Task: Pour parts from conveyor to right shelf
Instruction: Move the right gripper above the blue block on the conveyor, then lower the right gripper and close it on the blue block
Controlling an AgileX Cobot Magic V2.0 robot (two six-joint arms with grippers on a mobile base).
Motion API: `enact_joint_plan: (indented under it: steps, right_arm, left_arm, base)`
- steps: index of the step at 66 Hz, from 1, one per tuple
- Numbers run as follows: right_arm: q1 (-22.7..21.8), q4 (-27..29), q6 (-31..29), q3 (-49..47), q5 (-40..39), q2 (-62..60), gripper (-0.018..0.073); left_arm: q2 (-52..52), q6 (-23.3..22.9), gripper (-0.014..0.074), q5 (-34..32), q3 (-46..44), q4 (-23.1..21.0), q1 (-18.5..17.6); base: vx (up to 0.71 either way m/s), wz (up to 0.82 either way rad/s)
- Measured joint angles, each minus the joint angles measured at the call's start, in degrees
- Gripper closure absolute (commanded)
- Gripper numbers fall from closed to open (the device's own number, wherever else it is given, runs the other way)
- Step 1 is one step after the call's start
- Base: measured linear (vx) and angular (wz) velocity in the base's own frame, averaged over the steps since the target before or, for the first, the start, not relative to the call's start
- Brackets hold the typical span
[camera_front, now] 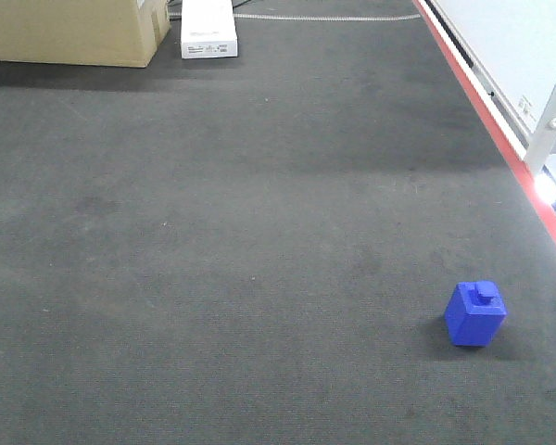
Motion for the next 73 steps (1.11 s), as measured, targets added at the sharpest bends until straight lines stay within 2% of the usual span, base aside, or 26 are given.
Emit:
enact_joint_plan:
  steps: [16, 23, 34, 41, 50, 62, 73]
  right_arm:
    - [0.00, -0.39, -0.45, -0.12, -3.35, 8.50, -0.0144]
    - [0.00, -0.30, 0.39, -2.07, -1.85, 10.48, -0.0133]
    - [0.00, 2.09, 1.70, -9.62, 10.45, 14.66, -0.0127]
    - [0.00, 5.47, 1.61, -16.09, 20.69, 19.22, -0.0123]
    - [1.32, 8.66, -1.93, -24.23, 31.95, 25.44, -0.0104]
    - [5.42, 9.76, -2.60, -31.69, 41.21, 34.03, -0.0059]
    - [5.63, 9.74, -1.47, -34.84, 47.29, 42.13, -0.0039]
  left_arm:
    - [0.00, 0.00, 0.0603, 0.00, 0.00, 0.00, 0.00]
    - [0.00, 0.00, 0.0603, 0.00, 0.00, 0.00, 0.00]
    - [0.00, 0.00, 0.0603, 0.00, 0.00, 0.00, 0.00]
    - [0.00, 0.00, 0.0603, 0.00, 0.00, 0.00, 0.00]
    - [0.00, 0.00, 0.0603, 0.00, 0.00, 0.00, 0.00]
    - [0.00, 0.00, 0.0603, 0.00, 0.00, 0.00, 0.00]
    - [0.00, 0.00, 0.0603, 0.00, 0.00, 0.00, 0.00]
  base:
    - [0.00, 0.00]
    - [0.00, 0.00]
    - [0.00, 0.00]
    - [0.00, 0.00]
    - [0.00, 0.00]
    - [0.00, 0.00]
    - [0.00, 0.00]
